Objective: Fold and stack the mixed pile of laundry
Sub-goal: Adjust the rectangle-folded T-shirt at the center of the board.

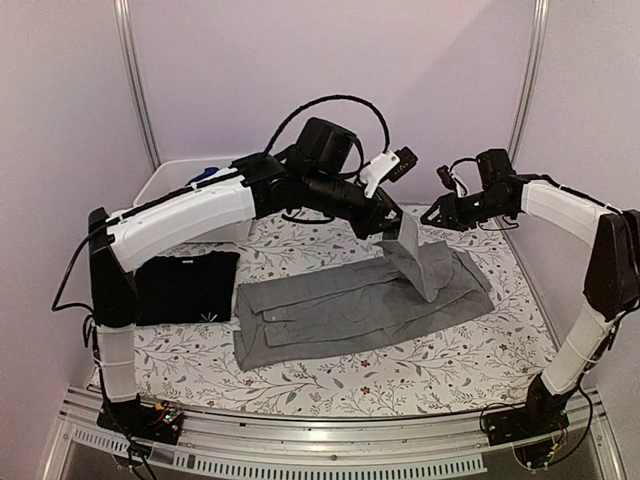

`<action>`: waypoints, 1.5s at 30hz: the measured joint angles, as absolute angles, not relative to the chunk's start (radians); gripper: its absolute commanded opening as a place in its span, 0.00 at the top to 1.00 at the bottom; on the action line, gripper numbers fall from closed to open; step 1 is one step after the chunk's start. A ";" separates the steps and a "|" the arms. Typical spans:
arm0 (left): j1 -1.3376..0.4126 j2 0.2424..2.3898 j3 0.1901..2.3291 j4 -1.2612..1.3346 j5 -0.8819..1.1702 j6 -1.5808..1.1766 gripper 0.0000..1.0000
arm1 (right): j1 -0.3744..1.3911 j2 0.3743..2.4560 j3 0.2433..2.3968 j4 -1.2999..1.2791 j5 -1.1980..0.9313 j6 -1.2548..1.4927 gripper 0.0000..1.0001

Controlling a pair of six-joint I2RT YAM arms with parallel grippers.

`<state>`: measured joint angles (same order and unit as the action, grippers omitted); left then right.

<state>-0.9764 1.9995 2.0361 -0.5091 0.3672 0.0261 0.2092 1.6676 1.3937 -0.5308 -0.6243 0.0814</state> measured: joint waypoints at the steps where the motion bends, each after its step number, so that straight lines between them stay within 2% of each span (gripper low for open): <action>1: -0.989 2.018 2.045 -0.522 0.373 0.015 1.00 | 0.209 1.710 1.400 -0.551 -0.624 0.073 0.60; 7: -1.056 2.133 2.165 -0.562 0.433 -0.083 1.00 | 0.209 1.905 1.428 -0.645 -0.606 0.014 0.66; 16: -1.138 2.143 2.254 -0.510 0.419 -0.154 1.00 | 0.212 1.958 1.405 -0.690 -0.612 -0.046 0.71; 24: -1.231 2.210 2.283 -0.478 0.330 -0.115 1.00 | 0.243 2.030 1.327 -0.706 -0.594 -0.067 0.72; 32: -1.274 2.291 2.276 -0.486 0.273 -0.083 1.00 | 0.244 2.007 1.317 -0.739 -0.570 -0.070 0.64; 39: -1.274 2.284 2.219 -0.455 0.219 -0.066 1.00 | 0.249 1.919 1.349 -0.735 -0.670 -0.079 0.70; 45: -1.266 2.284 2.177 -0.444 0.191 -0.055 1.00 | 0.317 1.985 1.351 -0.733 -0.715 -0.094 0.74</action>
<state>-1.2663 2.2837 2.1765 -0.4438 0.1913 -0.0547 0.3172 1.9846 1.3510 -0.7334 -0.7155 -0.0940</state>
